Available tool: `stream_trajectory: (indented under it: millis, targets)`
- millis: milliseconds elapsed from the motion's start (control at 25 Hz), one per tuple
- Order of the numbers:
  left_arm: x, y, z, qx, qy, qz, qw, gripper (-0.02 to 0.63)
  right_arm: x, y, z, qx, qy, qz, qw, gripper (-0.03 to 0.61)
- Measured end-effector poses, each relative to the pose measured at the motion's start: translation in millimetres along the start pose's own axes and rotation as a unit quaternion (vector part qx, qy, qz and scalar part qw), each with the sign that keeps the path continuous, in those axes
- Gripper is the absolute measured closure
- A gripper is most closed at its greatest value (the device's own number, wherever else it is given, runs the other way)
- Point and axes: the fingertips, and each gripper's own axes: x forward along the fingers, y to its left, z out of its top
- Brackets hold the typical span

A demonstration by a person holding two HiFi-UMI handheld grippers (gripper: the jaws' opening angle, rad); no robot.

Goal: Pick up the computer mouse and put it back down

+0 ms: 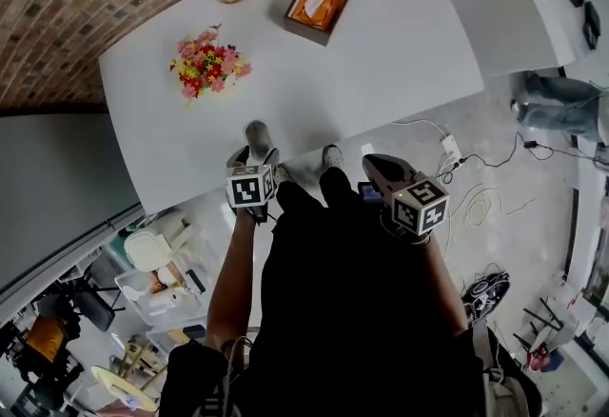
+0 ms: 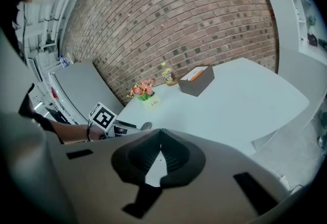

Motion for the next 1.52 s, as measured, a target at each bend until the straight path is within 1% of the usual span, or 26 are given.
stream_trajectory:
  millis: [160,280,360,480,640,1160,1320,1440,1520]
  targets:
    - [12.7,5.7,-5.7,-0.002,0.017,0.024,0.9996,0.304,-4.0,-4.7,-2.7,0.005,0.003,-0.005,1.0,0.561]
    - [16.6,11.1,-2.8,-0.005,0.013,0.043,0.999,0.296,-7.5,-5.3,-2.8,0.019,0.002,-0.005,1.0,0.561]
    - [19.2,14.6,-0.8,-0.012,0.01,0.052,0.9986,0.29,-10.5,-8.9,-1.9,0.019,0.001,-0.01,1.0,0.561]
    - [24.2,16.5,0.1,-0.026,0.013,0.051,0.9983,0.284,-14.4,-13.2,3.9,0.014,-0.002,-0.022,1.0,0.561]
    - [30.4,18.4,0.1,-0.023,0.026,0.059,0.9977,0.275,-16.3,-21.1,-4.5,0.016,0.002,-0.024,1.0,0.561]
    - [47.9,26.5,5.0,-0.024,0.049,0.085,0.9948,0.27,-18.5,-32.5,-4.6,0.017,0.013,-0.024,0.999,0.561]
    - [53.8,32.0,8.2,-0.017,0.042,0.098,0.9941,0.27,-17.8,-34.1,-3.7,0.017,0.017,-0.022,0.999,0.561]
    - [57.9,35.1,3.6,-0.022,0.047,0.099,0.9937,0.27,-16.6,-34.8,-3.2,0.013,0.017,-0.021,1.0,0.561]
    - [56.3,34.7,6.5,-0.015,0.045,0.102,0.9937,0.27,-16.3,-34.9,-2.1,0.012,0.015,-0.021,1.0,0.561]
